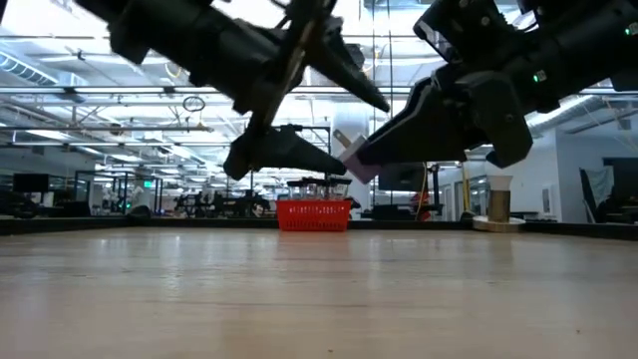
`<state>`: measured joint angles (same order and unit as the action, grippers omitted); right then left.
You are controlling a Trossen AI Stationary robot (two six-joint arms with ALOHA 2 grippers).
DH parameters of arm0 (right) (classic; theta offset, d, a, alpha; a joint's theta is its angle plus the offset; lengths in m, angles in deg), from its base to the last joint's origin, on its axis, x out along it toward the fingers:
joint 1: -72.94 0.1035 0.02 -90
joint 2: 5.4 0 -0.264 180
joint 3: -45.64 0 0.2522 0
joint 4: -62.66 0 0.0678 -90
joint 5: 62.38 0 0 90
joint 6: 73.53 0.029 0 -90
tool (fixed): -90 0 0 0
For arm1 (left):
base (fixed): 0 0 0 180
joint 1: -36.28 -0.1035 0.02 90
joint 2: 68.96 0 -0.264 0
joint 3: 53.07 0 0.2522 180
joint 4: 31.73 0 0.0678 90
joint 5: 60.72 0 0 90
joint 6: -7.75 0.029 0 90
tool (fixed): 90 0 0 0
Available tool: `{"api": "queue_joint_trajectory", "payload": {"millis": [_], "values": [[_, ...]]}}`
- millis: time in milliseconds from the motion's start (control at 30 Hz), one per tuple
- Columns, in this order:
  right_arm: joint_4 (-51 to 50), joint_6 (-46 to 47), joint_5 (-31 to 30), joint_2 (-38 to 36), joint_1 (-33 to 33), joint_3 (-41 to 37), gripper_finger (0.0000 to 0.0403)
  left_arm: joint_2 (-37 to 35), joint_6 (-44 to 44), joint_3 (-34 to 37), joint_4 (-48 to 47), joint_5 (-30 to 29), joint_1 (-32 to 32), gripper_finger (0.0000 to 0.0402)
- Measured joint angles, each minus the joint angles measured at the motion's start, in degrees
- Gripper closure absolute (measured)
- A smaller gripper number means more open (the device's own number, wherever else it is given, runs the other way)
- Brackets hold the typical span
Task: Pick & Place Office items
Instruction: Put the dark blue charger adapter into the black bin
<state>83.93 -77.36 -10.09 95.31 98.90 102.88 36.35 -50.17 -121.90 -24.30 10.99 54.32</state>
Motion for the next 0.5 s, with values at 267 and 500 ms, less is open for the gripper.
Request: {"api": "queue_joint_trajectory", "payload": {"millis": [267,500], "values": [[0.99,-1.14,0.22,0.00,0.75,0.00,0.0278,-0.03,-3.92,-3.52,-9.23,1.75,-2.83,0.0070],[2.44,-1.83,0.22,0.00,0.75,0.00,0.0278,-0.03,-4.39,-3.53,-9.31,3.51,-2.86,0.0167]]}}
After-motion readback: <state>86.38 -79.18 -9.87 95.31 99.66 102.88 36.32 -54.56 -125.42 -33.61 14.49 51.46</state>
